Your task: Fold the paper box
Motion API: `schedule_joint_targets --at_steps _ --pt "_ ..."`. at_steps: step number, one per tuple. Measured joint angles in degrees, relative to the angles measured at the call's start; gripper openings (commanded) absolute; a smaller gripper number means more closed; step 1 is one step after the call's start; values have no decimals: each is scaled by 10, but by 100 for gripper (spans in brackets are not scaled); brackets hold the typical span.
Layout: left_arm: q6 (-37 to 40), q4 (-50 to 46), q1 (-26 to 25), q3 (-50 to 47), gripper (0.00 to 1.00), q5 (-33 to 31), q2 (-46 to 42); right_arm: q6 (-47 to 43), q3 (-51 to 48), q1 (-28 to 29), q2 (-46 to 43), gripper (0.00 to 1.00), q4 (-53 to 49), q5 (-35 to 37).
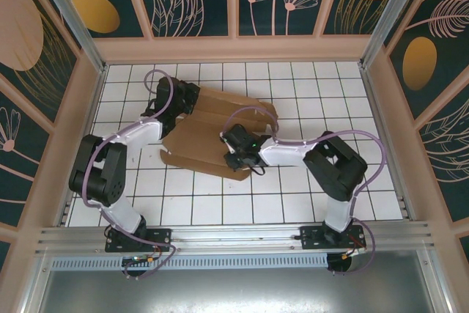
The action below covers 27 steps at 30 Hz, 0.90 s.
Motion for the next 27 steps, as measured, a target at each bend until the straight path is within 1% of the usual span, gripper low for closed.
schedule_joint_targets --at_steps 5,9,13,16,19,24,27 --pt "-19 -8 -17 -9 0 -30 -17 1 -44 -48 -40 19 -3 -15" --pt "-33 -11 -37 -16 0 -57 -28 0 -61 -86 -61 19 -21 -14" --pt "-49 15 -67 -58 0 -97 -51 0 -64 -97 -65 20 -28 -17" --pt "-57 48 -90 -90 0 -128 -60 -1 -64 -99 -68 25 -34 -23" --pt "-63 81 -97 -113 0 -156 -60 -3 -64 -106 -86 32 -59 -35" --pt "-79 126 -98 -138 0 -201 -58 8 -53 -145 -169 41 -88 -70" --pt "-87 148 -100 -137 0 -213 -44 36 -14 -172 -224 42 -87 -91"
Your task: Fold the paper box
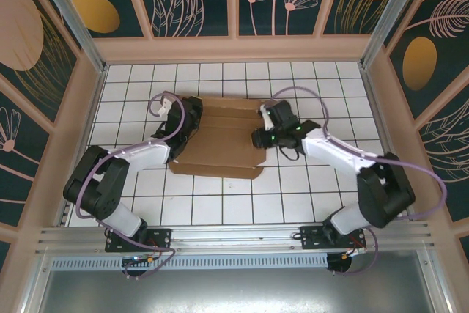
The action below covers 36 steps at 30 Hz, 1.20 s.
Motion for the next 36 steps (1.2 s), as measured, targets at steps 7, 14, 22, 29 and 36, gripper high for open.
schedule_joint_targets --at_steps 7,14,22,29,36 --pt "-7 30 -1 -6 0 -12 9 95 101 -65 -47 51 7 -15" --pt "-13 54 -2 -22 0 -12 8 172 142 -82 24 64 0 -26" --pt "-16 56 -2 -24 0 -12 5 238 146 -89 90 64 10 -63" --pt "-20 56 -2 -24 0 -11 5 272 162 -84 153 63 36 -115" --pt "-22 56 -2 -24 0 -11 5 318 156 -85 165 41 113 -160"
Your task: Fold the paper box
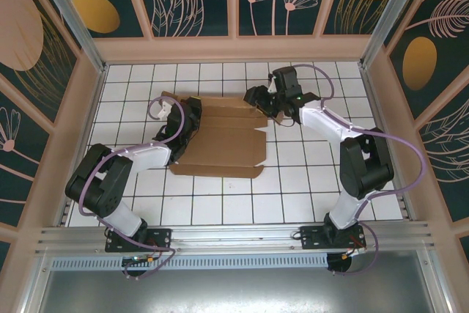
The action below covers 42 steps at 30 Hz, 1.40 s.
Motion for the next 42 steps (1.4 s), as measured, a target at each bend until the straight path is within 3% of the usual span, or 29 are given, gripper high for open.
schedule_joint_targets --at_steps 3,7,11,15,19,25,33,42 --pt "0 0 0 0 0 -1 -1 31 -19 -8 0 37 45 -22" --pt "0 -1 0 0 0 -3 -1 35 -27 -13 1 54 54 -27" --pt "0 -3 0 0 0 -5 -1 -22 -34 -14 -18 57 22 27" --pt "0 -5 0 0 0 -9 -1 -71 -108 -17 -113 43 8 92" --pt "0 -14 0 5 0 -14 -1 -109 -191 -18 -204 18 23 134" --pt "0 -45 0 22 0 -23 -1 -127 -255 -3 -156 0 50 158" --pt "0 -56 0 27 0 -27 -1 -141 -206 15 -17 0 84 192" --pt "3 -56 0 27 0 -27 -1 -140 -184 2 30 0 152 253"
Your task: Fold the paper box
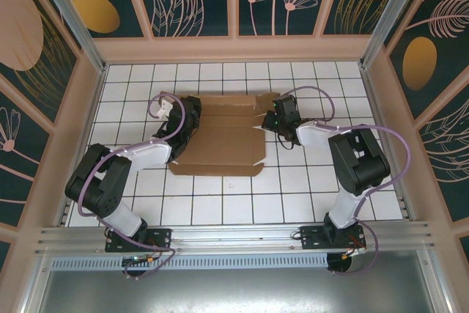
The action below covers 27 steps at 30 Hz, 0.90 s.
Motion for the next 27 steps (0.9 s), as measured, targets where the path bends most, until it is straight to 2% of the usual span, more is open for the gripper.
schedule_joint_targets --at_steps 7,19,27 --pt "2 -2 0 0 0 -3 -1 15 -8 -16 42 0 52 -21" --pt "2 -5 1 0 0 -14 -2 56 -30 -20 55 0 193 -148" --pt "2 -5 1 0 0 -14 -3 74 -22 -10 94 1 235 -225"
